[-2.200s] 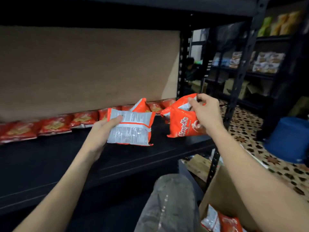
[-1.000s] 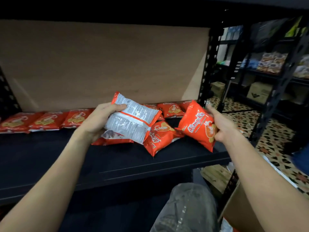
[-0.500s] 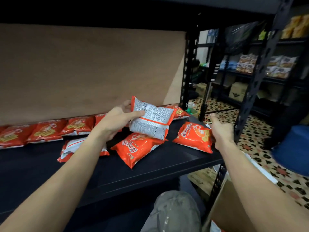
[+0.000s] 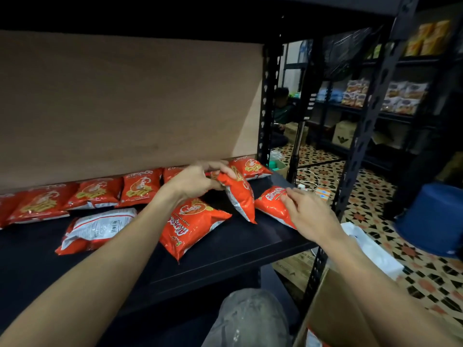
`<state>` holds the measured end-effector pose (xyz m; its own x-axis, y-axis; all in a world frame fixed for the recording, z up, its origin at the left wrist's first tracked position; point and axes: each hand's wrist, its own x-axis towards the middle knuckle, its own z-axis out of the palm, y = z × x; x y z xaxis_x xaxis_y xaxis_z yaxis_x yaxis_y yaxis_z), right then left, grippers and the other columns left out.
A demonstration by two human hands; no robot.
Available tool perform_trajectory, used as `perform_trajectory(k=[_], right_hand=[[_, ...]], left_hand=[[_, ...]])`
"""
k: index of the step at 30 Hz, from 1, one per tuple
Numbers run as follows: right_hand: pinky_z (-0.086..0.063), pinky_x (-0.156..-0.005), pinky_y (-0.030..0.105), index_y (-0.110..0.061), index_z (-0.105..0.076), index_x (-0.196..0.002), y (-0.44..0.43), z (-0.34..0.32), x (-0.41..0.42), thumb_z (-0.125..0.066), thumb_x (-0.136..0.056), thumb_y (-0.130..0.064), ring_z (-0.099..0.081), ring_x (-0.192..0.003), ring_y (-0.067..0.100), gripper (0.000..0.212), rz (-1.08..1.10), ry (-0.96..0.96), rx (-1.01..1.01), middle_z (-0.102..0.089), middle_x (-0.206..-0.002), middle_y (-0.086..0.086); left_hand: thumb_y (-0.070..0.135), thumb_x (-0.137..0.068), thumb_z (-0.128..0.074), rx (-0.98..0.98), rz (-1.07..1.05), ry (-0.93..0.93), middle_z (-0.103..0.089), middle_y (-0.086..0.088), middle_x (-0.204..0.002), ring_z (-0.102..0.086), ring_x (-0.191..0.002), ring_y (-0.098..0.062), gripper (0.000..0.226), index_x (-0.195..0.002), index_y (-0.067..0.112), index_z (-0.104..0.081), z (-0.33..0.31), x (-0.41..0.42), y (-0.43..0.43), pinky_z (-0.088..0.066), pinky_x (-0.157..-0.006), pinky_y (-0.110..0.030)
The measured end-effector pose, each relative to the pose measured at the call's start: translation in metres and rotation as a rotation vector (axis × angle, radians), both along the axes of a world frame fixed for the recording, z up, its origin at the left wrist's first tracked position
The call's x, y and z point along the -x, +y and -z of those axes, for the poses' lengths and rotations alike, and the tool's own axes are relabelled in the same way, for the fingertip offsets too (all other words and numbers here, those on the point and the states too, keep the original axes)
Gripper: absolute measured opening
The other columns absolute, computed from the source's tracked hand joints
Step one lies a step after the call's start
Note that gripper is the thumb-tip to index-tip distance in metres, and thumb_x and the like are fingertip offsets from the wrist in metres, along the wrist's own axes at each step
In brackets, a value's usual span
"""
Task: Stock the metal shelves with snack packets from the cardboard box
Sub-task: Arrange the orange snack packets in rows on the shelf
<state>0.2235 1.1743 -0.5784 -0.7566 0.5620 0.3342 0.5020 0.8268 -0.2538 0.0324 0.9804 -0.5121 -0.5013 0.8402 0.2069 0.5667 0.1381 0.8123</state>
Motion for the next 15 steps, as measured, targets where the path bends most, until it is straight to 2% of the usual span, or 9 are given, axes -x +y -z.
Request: perform_trajectory(k=[4,7,11,13,15], right_hand=[[-0.044,-0.094,0.043,-0.015,-0.056,-0.132,0.000,-0.004,0.001,-0.026,-0.101,-0.059,-0.053,-0.120,0.036,0.062,0.167,-0.120,0.023,-0.060,-0.128,0.014],[-0.044,-0.092,0.043,-0.013,-0.057,-0.129,0.000,-0.010,0.004,-0.029,-0.101,-0.059,-0.053,-0.117,0.037,0.061,0.189,-0.104,0.066,-0.061,-0.123,0.017],[-0.042,-0.098,0.044,-0.013,-0.055,-0.135,-0.003,-0.011,0.004,-0.029,-0.101,-0.059,-0.051,-0.121,0.038,0.063,0.224,-0.078,0.099,-0.058,-0.127,0.020],[-0.041,-0.101,0.045,-0.012,-0.055,-0.137,-0.005,-0.011,0.006,-0.031,-0.101,-0.059,-0.049,-0.124,0.039,0.063,0.248,-0.062,0.106,-0.056,-0.130,0.022],[-0.040,-0.103,0.045,-0.011,-0.056,-0.135,-0.005,-0.011,0.008,-0.032,-0.100,-0.059,-0.049,-0.125,0.039,0.064,0.270,-0.045,0.102,-0.056,-0.132,0.023]], left_hand=[[-0.005,-0.080,-0.071,0.076,0.018,0.050,-0.055,0.008,-0.138,-0.051,-0.123,-0.002,0.033,-0.094,0.024,-0.079,0.002,0.009,0.001,-0.037,-0.112,-0.027],[-0.016,-0.079,-0.053,0.124,-0.012,0.065,-0.056,0.007,-0.138,-0.049,-0.126,-0.007,0.049,-0.086,0.025,-0.079,0.001,0.009,0.002,-0.038,-0.112,-0.028],[-0.007,-0.084,-0.043,0.156,-0.071,0.100,-0.066,0.003,-0.124,-0.057,-0.117,-0.018,0.050,-0.073,0.028,-0.077,-0.003,0.007,0.010,-0.043,-0.106,-0.033],[-0.001,-0.089,-0.046,0.202,-0.076,0.207,-0.069,0.000,-0.115,-0.061,-0.107,-0.025,0.040,-0.085,0.027,-0.074,-0.004,0.003,0.012,-0.046,-0.097,-0.035],[0.004,-0.092,-0.050,0.268,-0.061,0.325,-0.067,0.000,-0.113,-0.063,-0.098,-0.024,0.032,-0.104,0.027,-0.068,-0.004,-0.005,0.012,-0.051,-0.088,-0.033]])
